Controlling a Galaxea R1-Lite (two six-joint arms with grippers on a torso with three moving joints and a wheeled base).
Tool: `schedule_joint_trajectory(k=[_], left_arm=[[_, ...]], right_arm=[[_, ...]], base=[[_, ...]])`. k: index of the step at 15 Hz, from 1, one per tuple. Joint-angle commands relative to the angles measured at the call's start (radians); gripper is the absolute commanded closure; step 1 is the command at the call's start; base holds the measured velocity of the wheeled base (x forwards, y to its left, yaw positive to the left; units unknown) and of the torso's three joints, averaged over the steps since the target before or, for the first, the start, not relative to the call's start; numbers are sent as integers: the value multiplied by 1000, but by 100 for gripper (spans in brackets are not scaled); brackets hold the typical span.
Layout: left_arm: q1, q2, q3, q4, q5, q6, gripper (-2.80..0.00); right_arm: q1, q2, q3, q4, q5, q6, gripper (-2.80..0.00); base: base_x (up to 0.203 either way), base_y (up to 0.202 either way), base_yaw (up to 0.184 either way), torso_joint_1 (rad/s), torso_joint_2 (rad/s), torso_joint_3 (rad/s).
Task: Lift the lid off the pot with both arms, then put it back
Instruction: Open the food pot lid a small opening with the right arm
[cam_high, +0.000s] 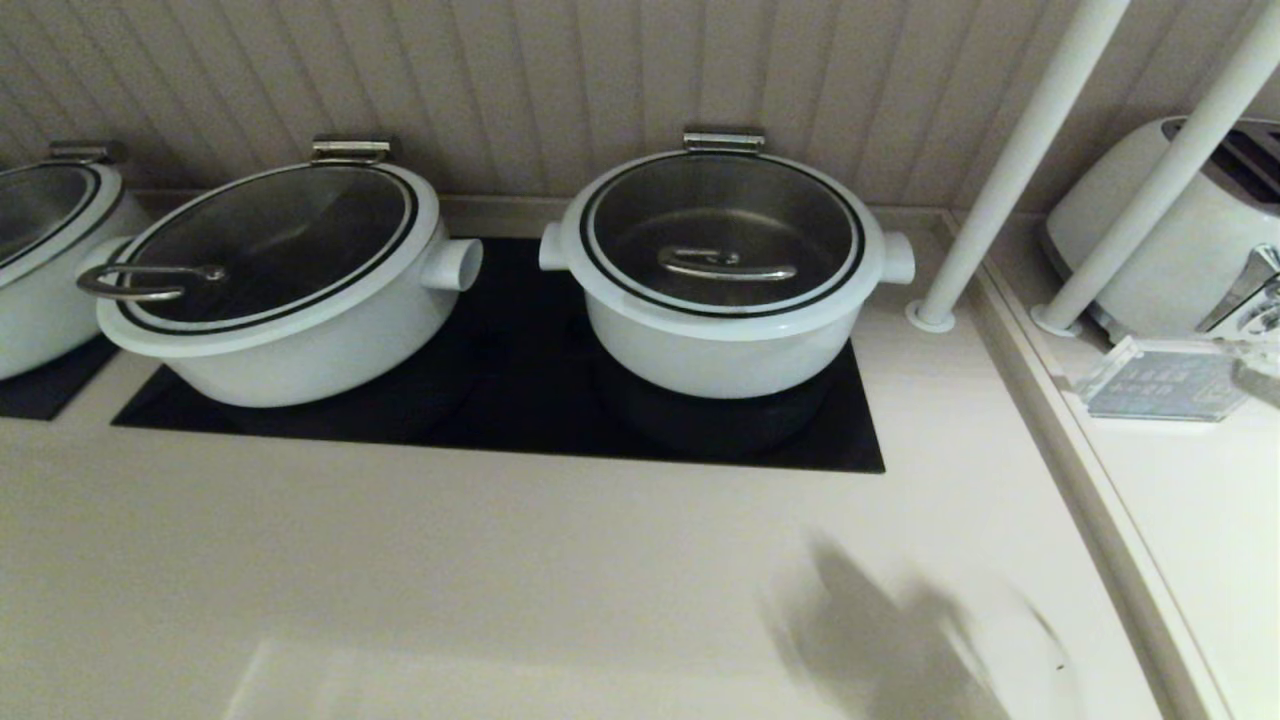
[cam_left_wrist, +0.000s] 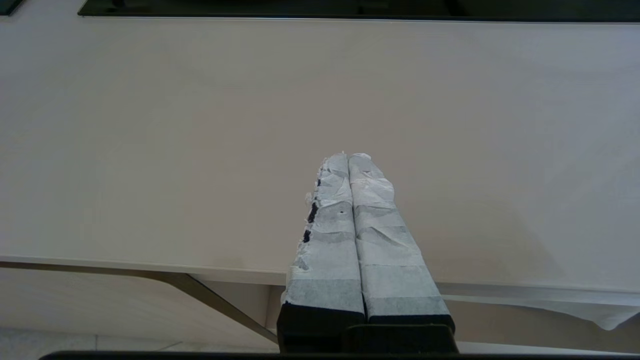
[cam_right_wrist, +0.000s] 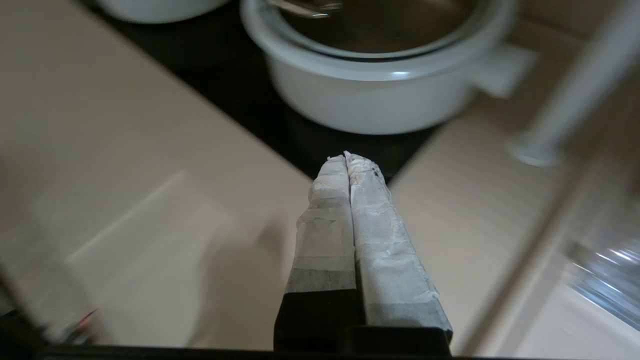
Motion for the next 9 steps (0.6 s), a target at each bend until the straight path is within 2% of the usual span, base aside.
schedule_joint_trajectory(k=[1, 3, 9], left_arm=[[0, 0, 0, -2, 0, 0, 0], [0, 0, 0, 0, 0, 0, 0], [0, 0, 0, -2, 0, 0, 0]], right_arm=[[85, 82, -7, -4, 14, 0, 0], [148, 162, -3, -37, 18, 2, 0], [290, 456, -5, -339, 10, 13, 0]], base=[[0, 0, 0, 0, 0, 0], [0, 0, 0, 0, 0, 0], [0, 0, 0, 0, 0, 0]])
